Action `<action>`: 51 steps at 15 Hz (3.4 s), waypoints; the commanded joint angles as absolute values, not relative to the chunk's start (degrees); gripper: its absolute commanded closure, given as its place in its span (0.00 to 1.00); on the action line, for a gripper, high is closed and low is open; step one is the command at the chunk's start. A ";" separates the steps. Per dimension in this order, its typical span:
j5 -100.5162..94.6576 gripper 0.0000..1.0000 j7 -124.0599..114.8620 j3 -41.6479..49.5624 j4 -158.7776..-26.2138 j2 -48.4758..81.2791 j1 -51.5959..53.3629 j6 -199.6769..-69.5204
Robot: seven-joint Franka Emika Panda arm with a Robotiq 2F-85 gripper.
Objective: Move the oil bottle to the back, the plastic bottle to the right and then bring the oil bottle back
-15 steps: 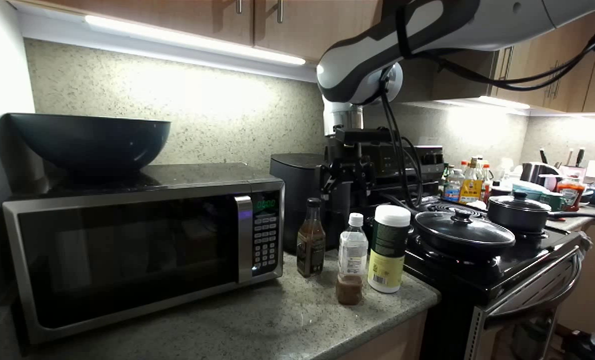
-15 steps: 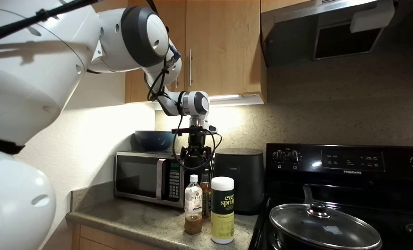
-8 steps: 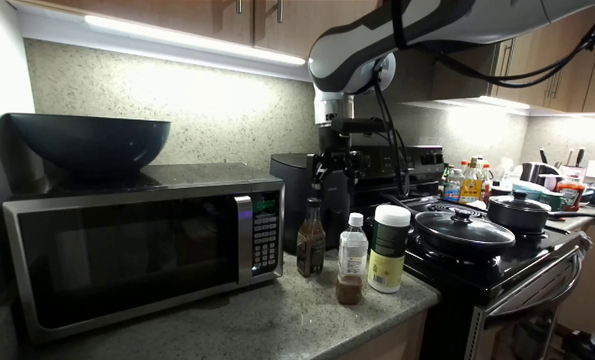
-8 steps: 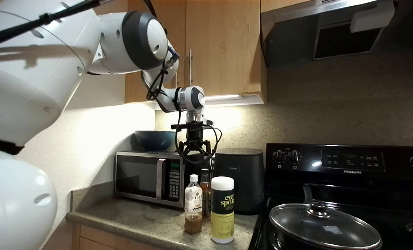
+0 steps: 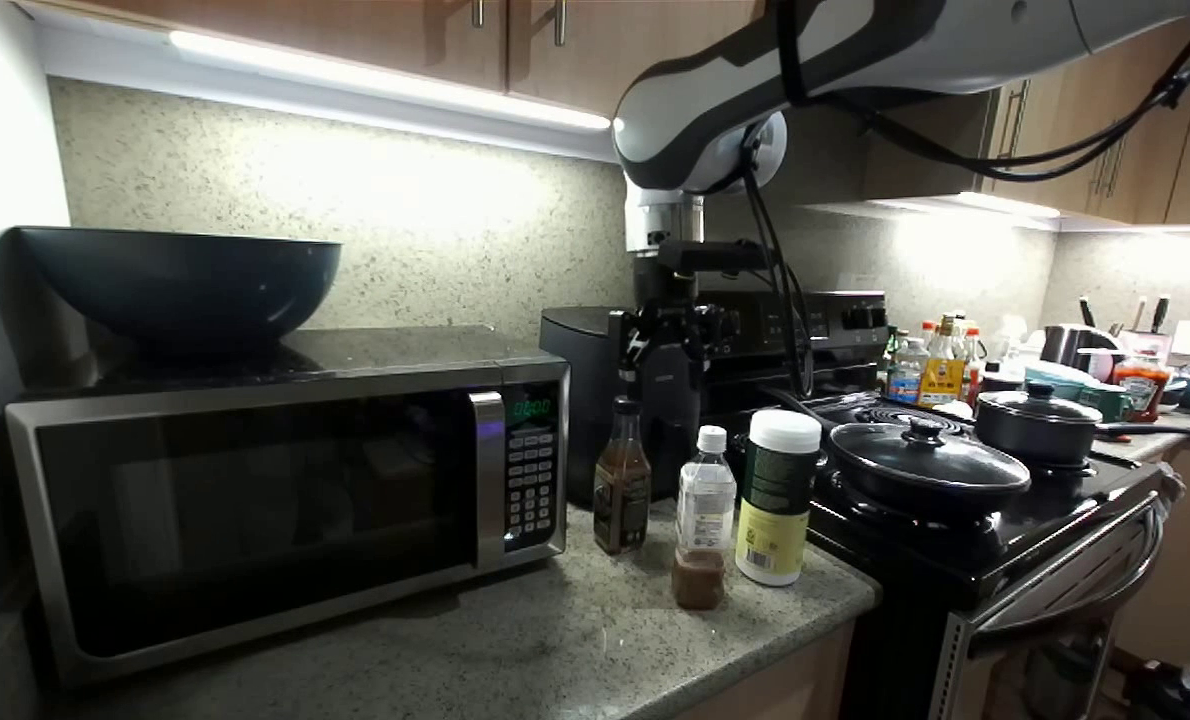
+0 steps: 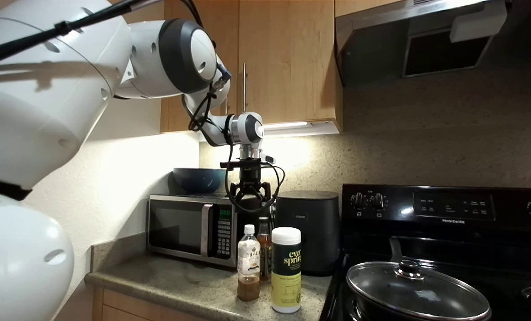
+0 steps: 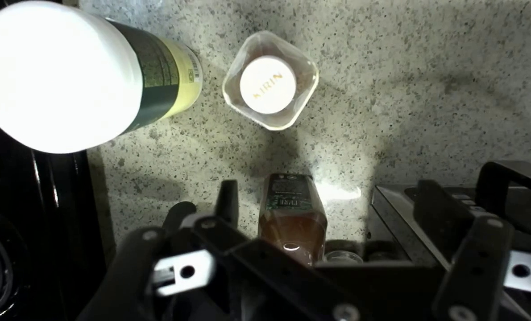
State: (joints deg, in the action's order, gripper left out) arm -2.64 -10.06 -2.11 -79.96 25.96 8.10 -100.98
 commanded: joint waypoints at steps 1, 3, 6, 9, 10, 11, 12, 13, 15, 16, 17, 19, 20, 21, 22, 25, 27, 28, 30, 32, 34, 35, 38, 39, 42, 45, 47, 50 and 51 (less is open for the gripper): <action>3.17 0.00 -7.90 -3.15 -74.77 30.13 5.55 -99.88; 5.59 0.00 -7.38 -3.29 -72.39 32.10 4.82 -100.52; 6.10 0.00 -7.55 -2.88 -69.18 34.41 4.59 -101.62; 4.48 0.00 -9.14 -2.22 -69.38 34.32 5.36 -101.79; 4.47 0.00 -9.14 -2.21 -68.49 34.82 5.36 -101.90; 4.47 0.00 -9.13 -2.21 -67.99 35.11 5.36 -101.97; 4.47 0.00 -9.13 -2.21 -67.72 35.24 5.36 -101.96; 4.47 0.00 -9.13 -2.20 -67.58 35.31 5.36 -101.96; 4.72 0.00 -8.51 -2.37 -65.58 36.83 5.07 -99.96; 4.76 0.00 -8.84 -2.33 -64.18 37.78 5.09 -98.71; 4.88 0.00 -8.79 -2.34 -63.01 38.55 4.97 -97.71; 4.63 0.00 -8.32 -2.28 -60.85 39.93 4.95 -96.26; 4.49 0.00 -8.00 -2.29 -59.59 40.62 4.99 -95.68; 4.49 0.00 -7.84 -2.32 -58.48 41.23 4.99 -95.26; 4.41 0.00 -7.47 -2.28 -57.47 41.89 4.85 -95.03; 4.52 0.00 -7.55 -2.27 -54.31 43.66 4.76 -93.55; 4.42 0.00 -7.94 -2.02 -53.11 44.48 4.80 -92.94; 4.53 0.02 -7.89 -1.99 -52.49 44.86 4.69 -92.29; 4.83 0.27 -7.53 -2.05 -51.11 45.80 4.42 -90.69; 4.83 0.39 -7.52 -2.01 -49.76 46.69 4.27 -89.33; 4.29 0.11 -8.22 -1.70 -49.01 47.04 4.51 -88.80; 4.47 0.11 -9.11 -1.67 -51.20 46.14 4.78 -90.91; 4.47 0.19 -9.11 -1.62 -51.00 46.42 4.82 -90.88; 4.47 0.13 -9.11 -1.62 -51.00 46.42 4.84 -90.88; 4.28 0.01 -8.50 -1.64 -50.41 46.99 4.81 -90.62; 4.44 0.00 -8.01 -1.83 -49.45 47.96 4.69 -90.36; 4.53 0.00 -7.90 -1.89 -49.11 48.40 4.59 -90.19; 4.38 0.00 -7.51 -1.89 -48.30 49.11 4.58 -90.09; 4.24 0.06 -7.30 -1.87 -48.05 49.31 4.63 -90.02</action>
State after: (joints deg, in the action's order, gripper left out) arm 4.47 -9.11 -1.64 -50.00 48.27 4.84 -90.88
